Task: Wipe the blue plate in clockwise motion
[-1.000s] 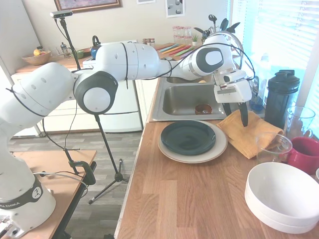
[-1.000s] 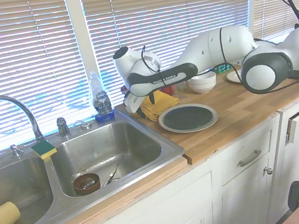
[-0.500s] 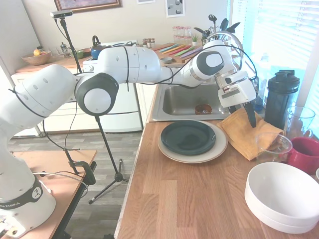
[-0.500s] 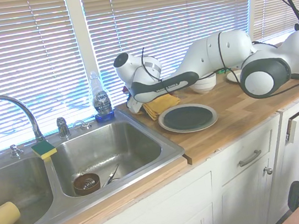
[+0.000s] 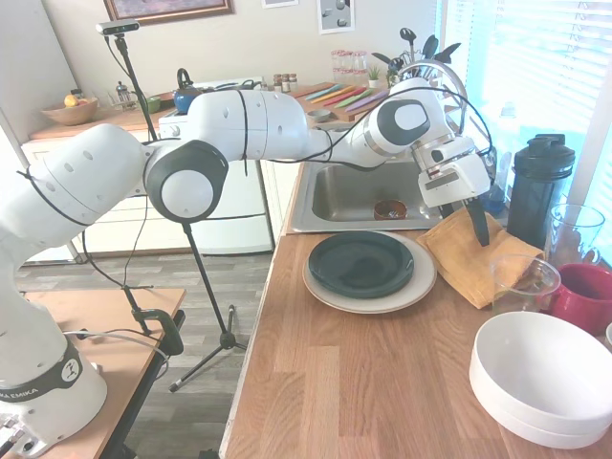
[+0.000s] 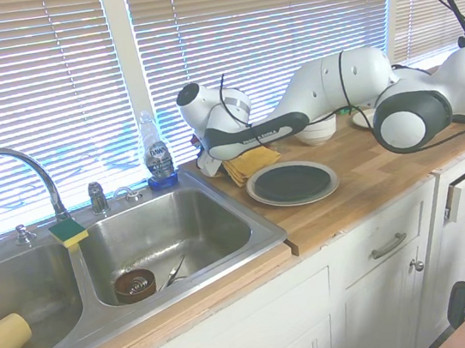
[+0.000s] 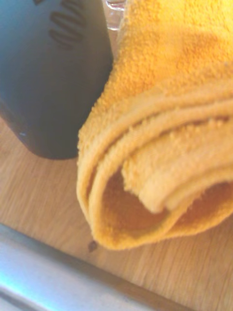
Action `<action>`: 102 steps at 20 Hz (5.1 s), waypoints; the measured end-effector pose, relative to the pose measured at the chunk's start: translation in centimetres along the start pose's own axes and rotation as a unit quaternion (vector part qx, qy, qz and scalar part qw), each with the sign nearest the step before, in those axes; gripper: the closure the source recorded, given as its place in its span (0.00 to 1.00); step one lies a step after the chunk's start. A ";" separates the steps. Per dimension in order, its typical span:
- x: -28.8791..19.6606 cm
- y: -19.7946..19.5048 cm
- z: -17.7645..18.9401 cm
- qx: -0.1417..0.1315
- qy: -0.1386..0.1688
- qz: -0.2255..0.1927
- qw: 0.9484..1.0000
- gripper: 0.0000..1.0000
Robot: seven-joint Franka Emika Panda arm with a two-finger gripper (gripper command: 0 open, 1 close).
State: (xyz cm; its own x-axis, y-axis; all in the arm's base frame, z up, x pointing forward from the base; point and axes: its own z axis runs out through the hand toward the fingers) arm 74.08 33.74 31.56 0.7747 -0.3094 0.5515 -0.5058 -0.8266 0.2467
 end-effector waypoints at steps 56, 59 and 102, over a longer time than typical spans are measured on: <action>-2.0 14.2 -17.6 0.141 -0.168 0.107 0.970 1.00; -5.0 15.4 -18.4 0.147 -0.175 0.099 0.969 1.00; -11.7 17.5 -8.5 0.091 -0.213 0.037 0.972 1.00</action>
State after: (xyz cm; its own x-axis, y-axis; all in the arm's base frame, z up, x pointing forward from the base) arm 52.91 26.91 36.20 0.8451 -0.5060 0.1726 -0.5208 -0.8521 0.0517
